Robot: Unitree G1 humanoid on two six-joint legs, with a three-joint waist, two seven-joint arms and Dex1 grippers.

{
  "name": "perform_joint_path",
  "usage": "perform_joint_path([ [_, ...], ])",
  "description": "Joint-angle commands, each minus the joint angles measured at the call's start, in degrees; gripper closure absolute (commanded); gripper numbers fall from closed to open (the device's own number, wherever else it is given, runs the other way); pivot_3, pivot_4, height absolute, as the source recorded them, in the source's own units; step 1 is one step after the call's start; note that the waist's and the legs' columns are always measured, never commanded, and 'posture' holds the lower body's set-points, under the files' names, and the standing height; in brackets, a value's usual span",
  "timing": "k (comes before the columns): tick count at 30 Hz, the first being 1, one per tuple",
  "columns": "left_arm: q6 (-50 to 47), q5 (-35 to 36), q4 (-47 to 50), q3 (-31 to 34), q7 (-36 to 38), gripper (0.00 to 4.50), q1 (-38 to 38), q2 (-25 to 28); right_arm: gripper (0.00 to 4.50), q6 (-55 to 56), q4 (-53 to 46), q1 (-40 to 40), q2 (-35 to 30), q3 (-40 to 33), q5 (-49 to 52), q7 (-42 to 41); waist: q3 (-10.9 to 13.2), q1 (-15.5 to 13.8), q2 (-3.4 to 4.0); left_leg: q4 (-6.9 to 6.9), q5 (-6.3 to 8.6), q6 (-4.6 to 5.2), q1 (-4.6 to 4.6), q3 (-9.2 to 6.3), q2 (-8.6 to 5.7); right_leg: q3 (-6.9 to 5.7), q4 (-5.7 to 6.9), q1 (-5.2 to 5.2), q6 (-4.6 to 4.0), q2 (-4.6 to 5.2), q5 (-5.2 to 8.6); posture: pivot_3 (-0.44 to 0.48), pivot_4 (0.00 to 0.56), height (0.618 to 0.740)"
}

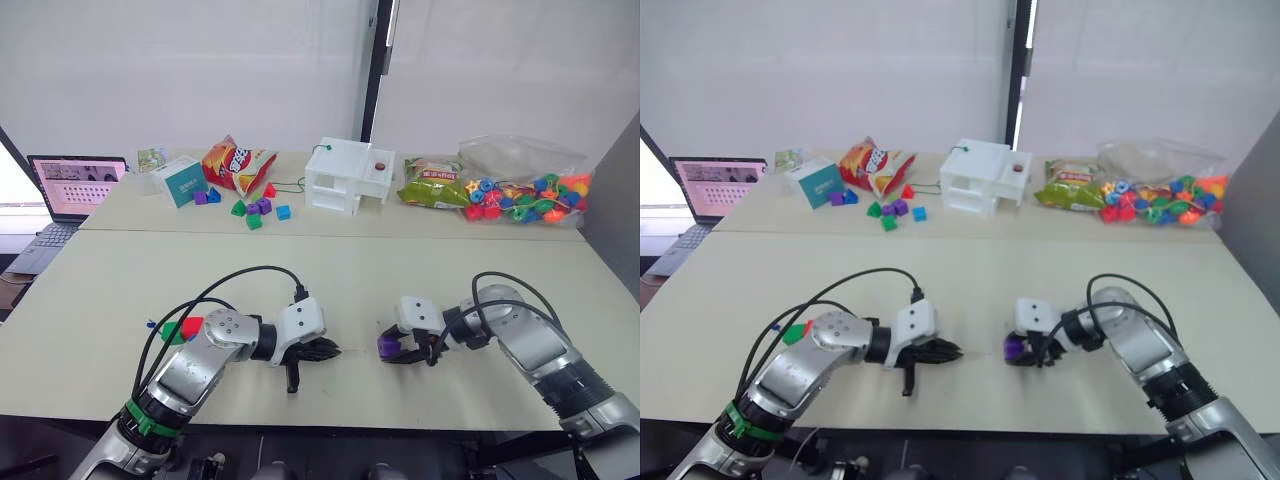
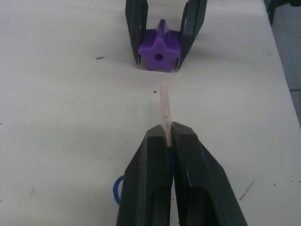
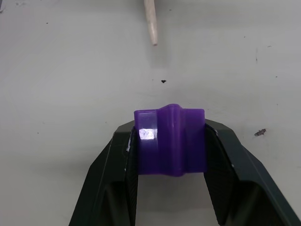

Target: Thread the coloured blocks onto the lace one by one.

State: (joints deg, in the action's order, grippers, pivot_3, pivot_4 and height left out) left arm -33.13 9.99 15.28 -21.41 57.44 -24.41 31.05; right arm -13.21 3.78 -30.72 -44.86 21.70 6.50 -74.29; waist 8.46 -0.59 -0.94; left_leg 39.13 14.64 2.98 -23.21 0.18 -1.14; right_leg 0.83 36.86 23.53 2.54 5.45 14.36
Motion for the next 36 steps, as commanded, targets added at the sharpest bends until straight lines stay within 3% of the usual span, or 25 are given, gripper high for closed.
perform_joint_path([
  [1,-0.5,-1.0,1.2,-1.1,-1.1,4.5,-1.8,-0.6,3.13,-2.1,-2.9,0.6,0.3,-1.6,-0.1,1.2,0.0,0.0,0.0,0.0,0.0,0.0,0.0,0.0,0.0,0.01,0.0,0.0,0.0,0.0,0.0,0.0,0.15,0.74],
  [25,0.3,-4.4,-4.3,-6.0,-2.9,4.5,-7.1,-6.4,3.13,-9.5,-9.3,1.7,1.2,-1.1,-1.3,3.6,0.0,0.0,0.0,0.01,0.0,0.0,0.02,-0.02,-0.01,0.0,0.02,-0.02,0.0,-0.03,0.0,0.0,0.15,0.74],
  [36,1.5,-4.5,-6.0,-8.0,-3.1,4.5,-9.0,-11.4,3.13,-11.4,-10.9,2.4,1.6,-0.6,-1.9,4.2,0.0,-0.2,0.0,0.06,0.0,0.0,0.04,-0.04,-0.03,-0.04,0.01,-0.1,0.0,-0.02,0.0,0.0,0.15,0.74],
])
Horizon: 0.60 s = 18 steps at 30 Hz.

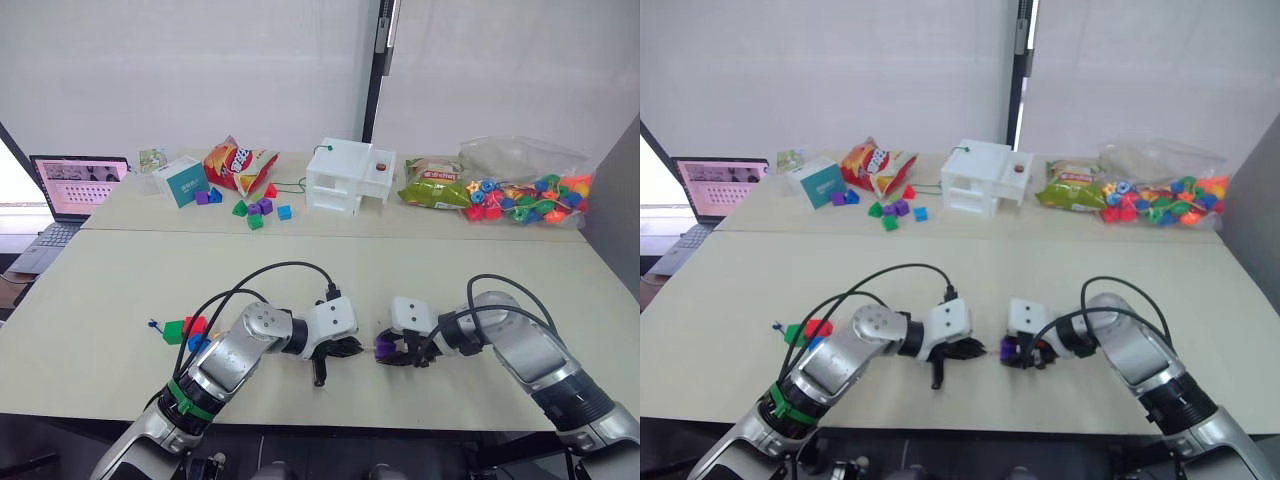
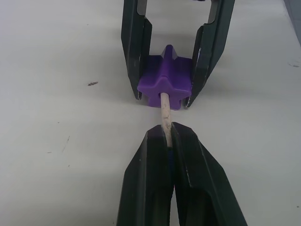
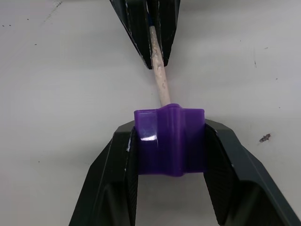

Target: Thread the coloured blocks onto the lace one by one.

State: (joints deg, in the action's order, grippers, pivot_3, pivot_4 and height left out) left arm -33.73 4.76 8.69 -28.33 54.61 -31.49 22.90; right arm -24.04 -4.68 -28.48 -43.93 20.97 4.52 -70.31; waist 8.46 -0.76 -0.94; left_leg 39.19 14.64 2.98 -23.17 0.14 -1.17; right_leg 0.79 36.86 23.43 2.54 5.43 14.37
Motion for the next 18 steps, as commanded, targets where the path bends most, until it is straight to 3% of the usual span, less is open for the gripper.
perform_joint_path([
  [1,2.5,0.7,0.4,-1.2,-0.3,4.5,-2.1,-3.9,3.13,-0.7,-2.5,0.2,0.7,0.1,0.0,0.3,0.0,-0.1,0.0,0.01,0.0,0.0,0.03,-0.01,-0.01,-0.01,-0.01,-0.05,0.0,0.01,0.0,0.0,0.15,0.74],
  [8,4.1,1.7,-0.9,-1.0,1.2,4.5,-2.5,-7.3,3.13,-1.9,-3.4,0.6,1.4,0.2,-0.8,0.7,0.0,-0.2,0.0,0.07,0.01,0.01,0.09,-0.06,-0.02,-0.04,-0.07,-0.19,0.03,0.01,-0.02,0.0,0.15,0.74],
  [18,0.1,0.3,1.7,-1.4,4.1,4.5,-6.0,-3.2,3.13,-4.1,-4.5,0.6,0.6,1.0,-1.6,-0.7,0.0,0.0,0.0,0.07,0.01,0.01,0.07,-0.07,-0.01,-0.04,-0.07,-0.16,0.03,-0.01,-0.02,0.0,0.15,0.74],
])
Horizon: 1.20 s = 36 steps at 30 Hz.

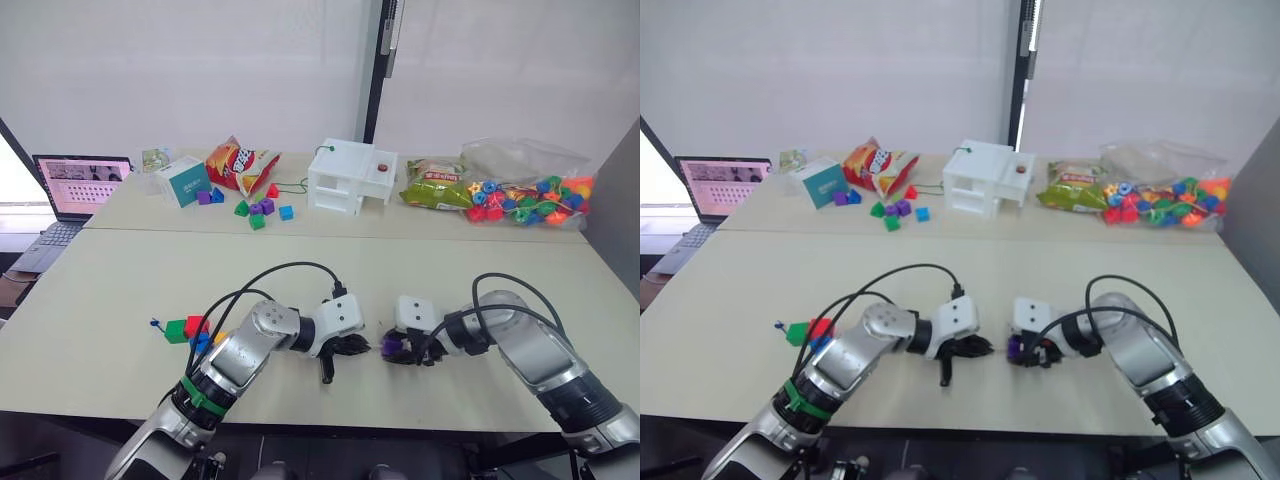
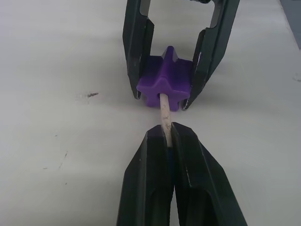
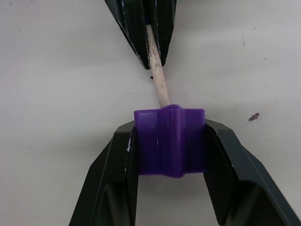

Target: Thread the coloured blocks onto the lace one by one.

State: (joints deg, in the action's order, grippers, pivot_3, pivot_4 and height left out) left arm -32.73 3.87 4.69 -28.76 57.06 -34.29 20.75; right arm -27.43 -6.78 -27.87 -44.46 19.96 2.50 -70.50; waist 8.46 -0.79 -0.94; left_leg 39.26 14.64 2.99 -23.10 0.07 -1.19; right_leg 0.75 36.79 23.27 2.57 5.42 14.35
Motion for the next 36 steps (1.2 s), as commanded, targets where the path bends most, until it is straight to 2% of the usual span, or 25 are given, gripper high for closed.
perform_joint_path([
  [1,-2.0,1.5,6.5,-1.0,1.9,4.5,-3.7,-0.9,3.13,-1.4,-2.6,-0.3,1.5,2.0,0.5,-0.4,0.0,0.1,0.0,0.0,0.0,0.0,-0.01,0.0,0.0,0.0,0.0,0.0,0.0,-0.01,0.0,0.0,0.15,0.74],
  [9,-5.2,3.0,7.7,-0.5,1.2,4.5,-2.7,-2.0,3.13,-4.0,-2.5,-1.6,4.6,2.7,-0.3,1.6,0.0,0.2,0.0,0.0,0.0,0.01,0.0,-0.01,0.03,0.01,0.01,0.02,0.0,-0.05,0.0,0.0,0.15,0.74],
  [19,-2.3,3.6,6.4,0.6,1.0,4.5,-0.9,-4.2,3.13,-4.7,-3.3,-1.9,4.9,2.9,-0.7,0.5,0.0,0.2,0.0,0.0,0.0,0.01,0.13,-0.01,0.02,0.04,0.03,-0.08,0.0,-0.03,0.0,0.0,0.15,0.74],
  [27,-3.1,4.0,7.2,1.1,2.0,4.5,0.1,-3.1,3.13,-4.6,-0.6,-3.1,5.7,2.7,-2.3,2.5,0.0,0.3,0.0,0.0,0.0,0.01,0.12,-0.01,0.02,0.04,0.04,-0.06,0.0,-0.03,0.0,0.0,0.15,0.74],
  [36,1.0,2.8,4.4,0.7,3.3,4.5,-0.3,-3.4,3.13,-3.9,-5.3,-2.6,5.0,4.0,0.0,-2.4,0.0,0.1,0.0,0.0,0.01,0.0,0.04,-0.01,0.01,0.03,0.02,0.0,0.0,-0.02,0.0,0.0,0.15,0.74],
])
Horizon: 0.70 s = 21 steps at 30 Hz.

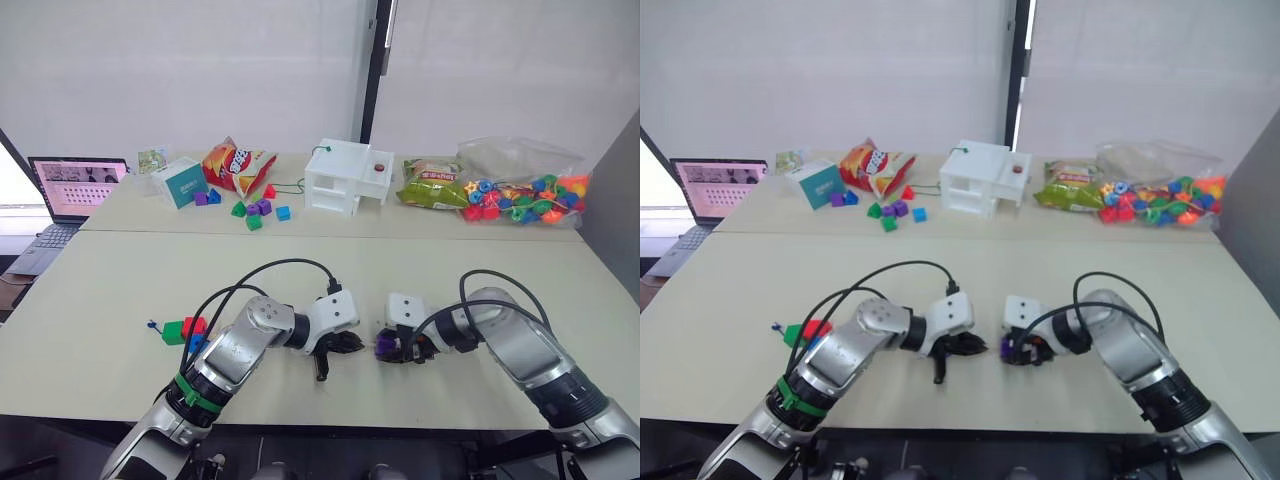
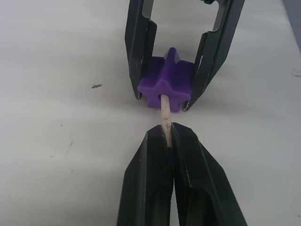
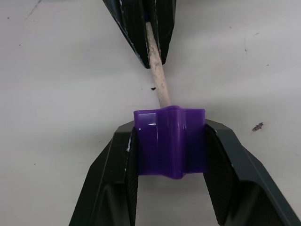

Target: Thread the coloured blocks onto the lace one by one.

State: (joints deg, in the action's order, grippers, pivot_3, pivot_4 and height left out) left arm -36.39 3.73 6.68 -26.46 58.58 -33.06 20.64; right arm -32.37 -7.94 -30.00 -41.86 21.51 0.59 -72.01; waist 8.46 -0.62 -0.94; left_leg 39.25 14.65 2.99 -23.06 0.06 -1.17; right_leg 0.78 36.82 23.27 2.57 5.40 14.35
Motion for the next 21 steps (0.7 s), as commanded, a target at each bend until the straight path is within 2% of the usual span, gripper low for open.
perform_joint_path([
  [1,5.2,2.8,2.0,-1.7,2.1,4.5,-1.6,-3.2,3.13,1.0,-4.0,-0.7,2.6,2.6,1.8,-0.8,0.0,0.0,0.0,0.0,0.0,0.0,-0.01,0.0,0.0,0.0,-0.01,0.01,0.0,0.01,0.0,0.0,0.15,0.74],
  [9,10.8,0.6,-2.8,-2.1,3.0,4.5,-2.4,-3.3,3.13,0.9,-3.4,-1.0,2.2,2.8,0.8,-0.8,0.0,-0.1,0.0,0.0,0.0,0.0,-0.01,0.0,0.0,-0.01,-0.03,-0.01,0.0,0.02,0.0,0.0,0.15,0.74],
  [20,8.6,1.4,-0.6,-1.7,2.6,4.5,-1.9,-5.3,3.13,-0.2,-3.5,-0.6,2.5,2.5,0.2,-0.1,0.0,-0.2,0.0,0.0,0.0,0.0,0.01,-0.01,-0.03,-0.03,-0.03,-0.05,0.01,0.04,0.0,0.0,0.15,0.74],
  [21,8.4,1.5,-0.5,-1.3,2.5,4.16,-1.9,-5.2,3.13,-0.2,-3.5,-0.5,2.5,2.5,0.1,-0.1,0.0,-0.2,0.0,0.0,0.0,0.0,0.01,0.0,-0.03,-0.03,-0.02,-0.05,0.01,0.04,0.0,0.0,0.15,0.74],
])
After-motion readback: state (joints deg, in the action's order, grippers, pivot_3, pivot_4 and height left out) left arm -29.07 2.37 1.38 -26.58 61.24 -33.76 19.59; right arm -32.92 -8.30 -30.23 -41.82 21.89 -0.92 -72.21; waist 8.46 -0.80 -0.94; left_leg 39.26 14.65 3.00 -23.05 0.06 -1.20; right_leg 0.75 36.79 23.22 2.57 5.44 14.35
